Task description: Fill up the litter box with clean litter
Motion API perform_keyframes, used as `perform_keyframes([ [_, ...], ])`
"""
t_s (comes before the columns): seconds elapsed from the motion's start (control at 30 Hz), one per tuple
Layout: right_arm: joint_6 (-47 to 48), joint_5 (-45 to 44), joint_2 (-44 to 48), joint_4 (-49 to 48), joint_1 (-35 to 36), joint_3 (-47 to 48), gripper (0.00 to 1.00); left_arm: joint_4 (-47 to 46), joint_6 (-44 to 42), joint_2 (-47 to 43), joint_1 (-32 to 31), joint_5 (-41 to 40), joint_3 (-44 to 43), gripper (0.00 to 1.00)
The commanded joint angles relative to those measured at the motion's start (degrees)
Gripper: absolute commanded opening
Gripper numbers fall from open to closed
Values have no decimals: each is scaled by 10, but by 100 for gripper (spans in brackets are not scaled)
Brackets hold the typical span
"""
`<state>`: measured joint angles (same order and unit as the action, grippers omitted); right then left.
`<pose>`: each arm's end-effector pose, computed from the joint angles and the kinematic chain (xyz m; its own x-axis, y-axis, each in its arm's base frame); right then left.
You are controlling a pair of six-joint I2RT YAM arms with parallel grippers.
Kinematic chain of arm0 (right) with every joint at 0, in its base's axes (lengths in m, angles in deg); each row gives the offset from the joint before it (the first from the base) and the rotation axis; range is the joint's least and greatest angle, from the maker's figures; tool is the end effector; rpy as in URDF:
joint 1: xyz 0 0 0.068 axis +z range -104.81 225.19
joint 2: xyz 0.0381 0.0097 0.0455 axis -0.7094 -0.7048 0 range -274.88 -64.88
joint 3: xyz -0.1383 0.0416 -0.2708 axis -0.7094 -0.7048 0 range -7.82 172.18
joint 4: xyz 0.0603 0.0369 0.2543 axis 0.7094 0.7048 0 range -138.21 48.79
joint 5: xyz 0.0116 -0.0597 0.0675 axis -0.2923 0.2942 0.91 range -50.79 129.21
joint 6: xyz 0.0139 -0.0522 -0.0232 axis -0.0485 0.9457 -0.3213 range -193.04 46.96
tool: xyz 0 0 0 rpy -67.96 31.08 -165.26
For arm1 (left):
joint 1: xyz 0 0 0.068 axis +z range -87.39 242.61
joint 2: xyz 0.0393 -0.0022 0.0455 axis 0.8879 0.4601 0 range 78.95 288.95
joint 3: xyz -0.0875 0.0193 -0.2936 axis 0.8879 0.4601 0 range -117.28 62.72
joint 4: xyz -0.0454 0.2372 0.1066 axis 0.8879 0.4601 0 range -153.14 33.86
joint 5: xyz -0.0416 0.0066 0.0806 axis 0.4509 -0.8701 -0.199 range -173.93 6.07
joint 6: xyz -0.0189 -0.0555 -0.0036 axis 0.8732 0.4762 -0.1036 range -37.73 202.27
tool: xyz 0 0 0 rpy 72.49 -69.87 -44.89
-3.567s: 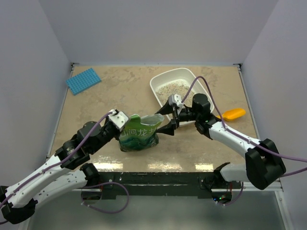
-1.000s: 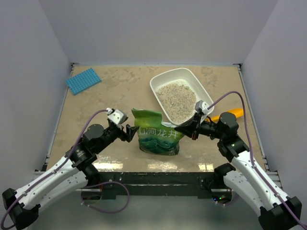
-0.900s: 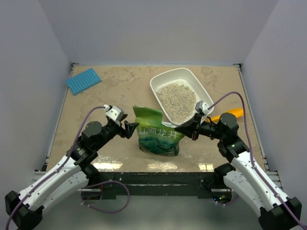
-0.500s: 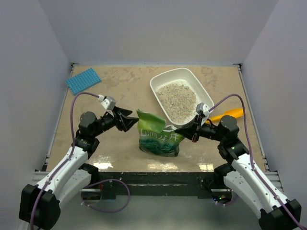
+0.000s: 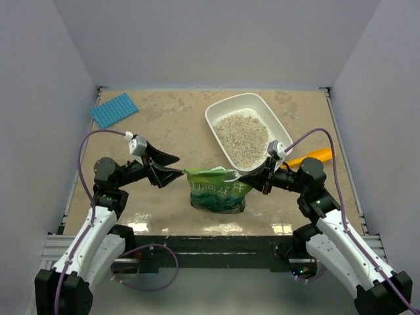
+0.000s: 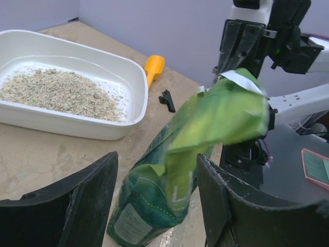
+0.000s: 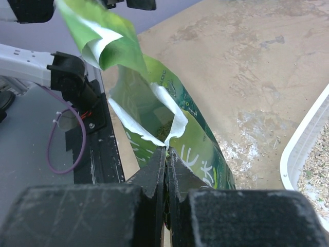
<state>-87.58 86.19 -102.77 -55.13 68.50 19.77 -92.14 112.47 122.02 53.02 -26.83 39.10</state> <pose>0.1173 0.0845 0.3059 -0.2884 0.0623 -0.9555 -0.8966 0.3328 0.2923 0.1428 -0.0603 0.3080 -0.3149 -0.2239 -0.9224 0.8661 0.3298 -0.3757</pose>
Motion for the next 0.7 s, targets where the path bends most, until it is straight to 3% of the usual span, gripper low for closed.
perform_keyframes([
  [0.0,0,-15,-4,-42,3,20,0,31,-11,-39,6,51,8,66],
  [0.2,0,-14,-2,-37,4,21,0,-26,34,-49,6,71,43,72],
  [0.43,-3,-5,-3,-44,3,20,0,-96,53,24,6,86,32,76],
  [0.67,-11,-2,2,-61,3,12,0,-257,142,105,-1,117,24,75],
])
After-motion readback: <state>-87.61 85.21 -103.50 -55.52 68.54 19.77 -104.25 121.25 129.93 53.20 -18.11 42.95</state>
